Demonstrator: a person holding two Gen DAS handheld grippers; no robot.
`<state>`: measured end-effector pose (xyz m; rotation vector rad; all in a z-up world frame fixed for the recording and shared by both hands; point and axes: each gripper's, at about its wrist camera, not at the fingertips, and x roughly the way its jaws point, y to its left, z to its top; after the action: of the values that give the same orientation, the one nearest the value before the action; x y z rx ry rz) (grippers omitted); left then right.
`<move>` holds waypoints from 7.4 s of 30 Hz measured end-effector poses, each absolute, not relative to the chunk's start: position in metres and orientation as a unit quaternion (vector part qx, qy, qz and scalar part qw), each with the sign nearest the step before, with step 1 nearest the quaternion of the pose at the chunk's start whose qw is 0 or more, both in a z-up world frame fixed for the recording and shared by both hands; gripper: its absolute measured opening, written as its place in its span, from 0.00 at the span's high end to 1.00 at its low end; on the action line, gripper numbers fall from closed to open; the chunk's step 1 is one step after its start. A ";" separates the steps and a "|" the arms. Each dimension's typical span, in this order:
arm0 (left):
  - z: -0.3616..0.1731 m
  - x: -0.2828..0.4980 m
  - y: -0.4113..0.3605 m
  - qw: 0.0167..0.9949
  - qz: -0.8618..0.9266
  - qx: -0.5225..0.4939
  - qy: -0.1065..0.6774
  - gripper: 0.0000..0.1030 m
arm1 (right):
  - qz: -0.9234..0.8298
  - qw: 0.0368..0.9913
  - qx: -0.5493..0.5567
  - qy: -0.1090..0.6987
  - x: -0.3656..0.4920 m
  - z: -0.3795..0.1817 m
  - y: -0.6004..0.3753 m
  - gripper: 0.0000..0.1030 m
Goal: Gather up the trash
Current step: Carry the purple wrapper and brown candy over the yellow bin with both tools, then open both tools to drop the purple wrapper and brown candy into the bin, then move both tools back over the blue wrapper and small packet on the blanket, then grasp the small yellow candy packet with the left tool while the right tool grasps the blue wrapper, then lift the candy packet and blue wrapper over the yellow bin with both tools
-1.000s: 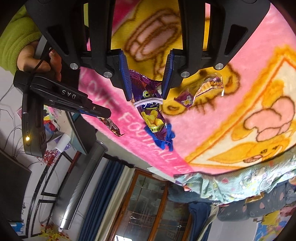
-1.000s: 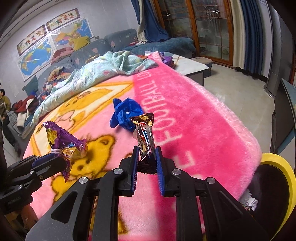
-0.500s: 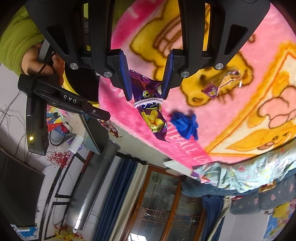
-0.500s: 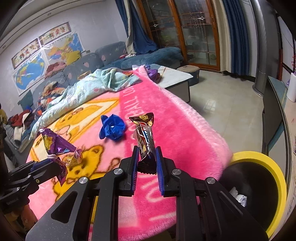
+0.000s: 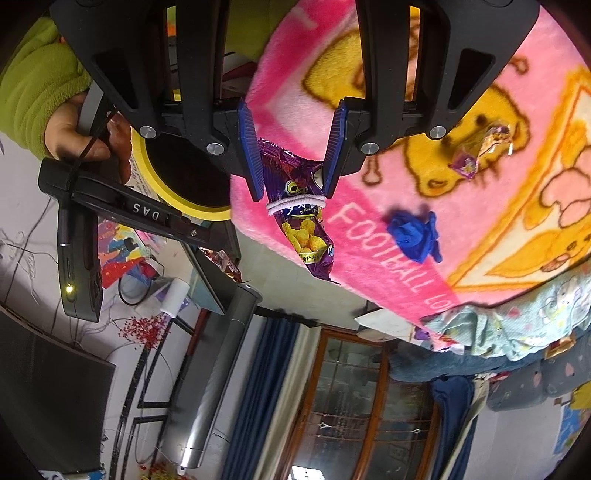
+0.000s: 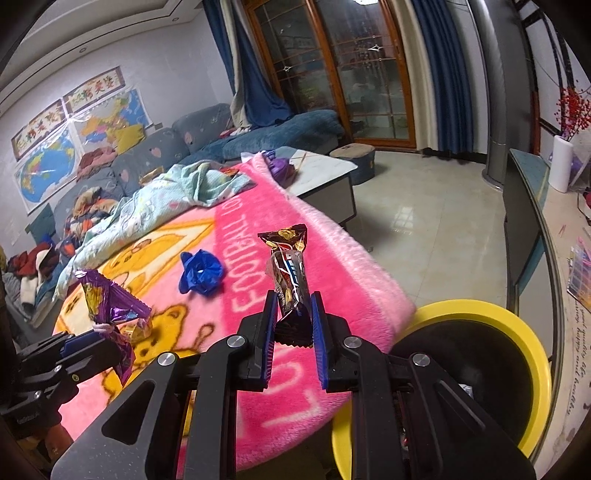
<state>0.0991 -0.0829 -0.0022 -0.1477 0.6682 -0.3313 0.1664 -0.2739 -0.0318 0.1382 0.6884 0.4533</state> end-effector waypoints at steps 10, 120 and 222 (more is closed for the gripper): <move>-0.003 0.100 -0.111 0.925 -0.191 -0.046 0.325 0.75 | 0.189 0.921 0.096 0.326 0.165 -0.029 -0.310 0.83; -0.006 0.113 -0.051 0.950 -0.065 -0.062 0.300 0.11 | 0.228 0.925 0.007 0.304 0.143 -0.020 -0.265 0.28; -0.012 0.116 -0.093 0.925 -0.156 -0.013 0.346 0.84 | 0.222 0.907 0.072 0.350 0.172 -0.036 -0.283 0.84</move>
<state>0.1162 -0.0930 -0.0121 -0.0274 0.7091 -0.3191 0.1718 -0.2829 -0.0360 0.1479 0.7229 0.4578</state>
